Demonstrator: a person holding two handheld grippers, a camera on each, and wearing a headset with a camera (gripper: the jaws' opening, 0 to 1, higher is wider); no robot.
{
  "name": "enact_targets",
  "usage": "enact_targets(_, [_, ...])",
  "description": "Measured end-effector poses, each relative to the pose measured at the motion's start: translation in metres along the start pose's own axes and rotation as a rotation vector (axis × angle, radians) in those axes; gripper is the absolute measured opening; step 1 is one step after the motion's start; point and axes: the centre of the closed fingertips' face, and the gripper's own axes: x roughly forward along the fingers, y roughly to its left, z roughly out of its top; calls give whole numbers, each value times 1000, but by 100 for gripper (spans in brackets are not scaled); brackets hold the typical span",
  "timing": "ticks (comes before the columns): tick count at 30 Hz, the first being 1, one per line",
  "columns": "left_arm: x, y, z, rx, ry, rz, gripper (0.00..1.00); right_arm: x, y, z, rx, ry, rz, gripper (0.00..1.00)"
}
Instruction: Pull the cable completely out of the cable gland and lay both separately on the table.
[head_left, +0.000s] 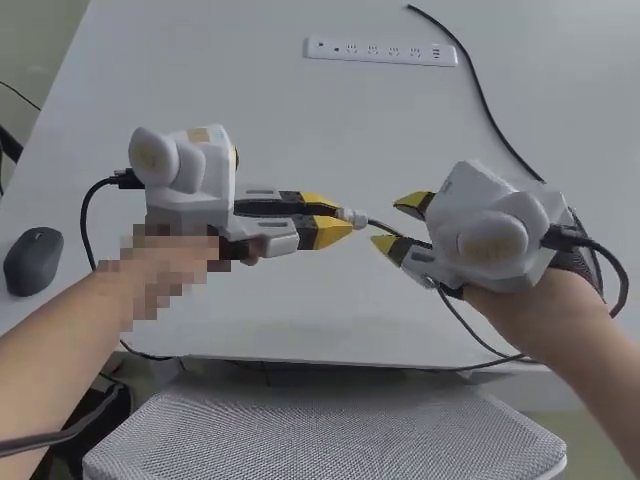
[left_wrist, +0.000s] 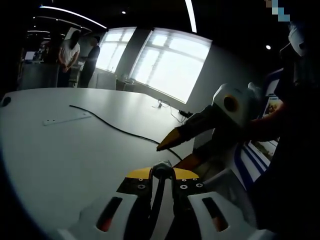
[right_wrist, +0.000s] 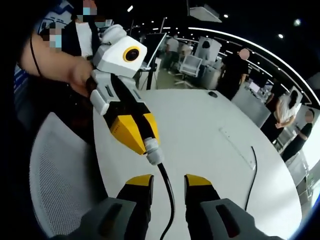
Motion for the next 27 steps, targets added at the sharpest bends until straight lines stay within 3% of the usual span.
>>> enact_targets(9, [1,-2,0,-4,2,-6,15,4,5,6,-95,-7,17,7])
enact_targets(14, [1,-1,0,-6,0,-4,15,6,6,8,-111,-5,25,2])
enact_targets(27, [1,0,-2,3,9,0,15,8,6,4,-103,-6,25,0])
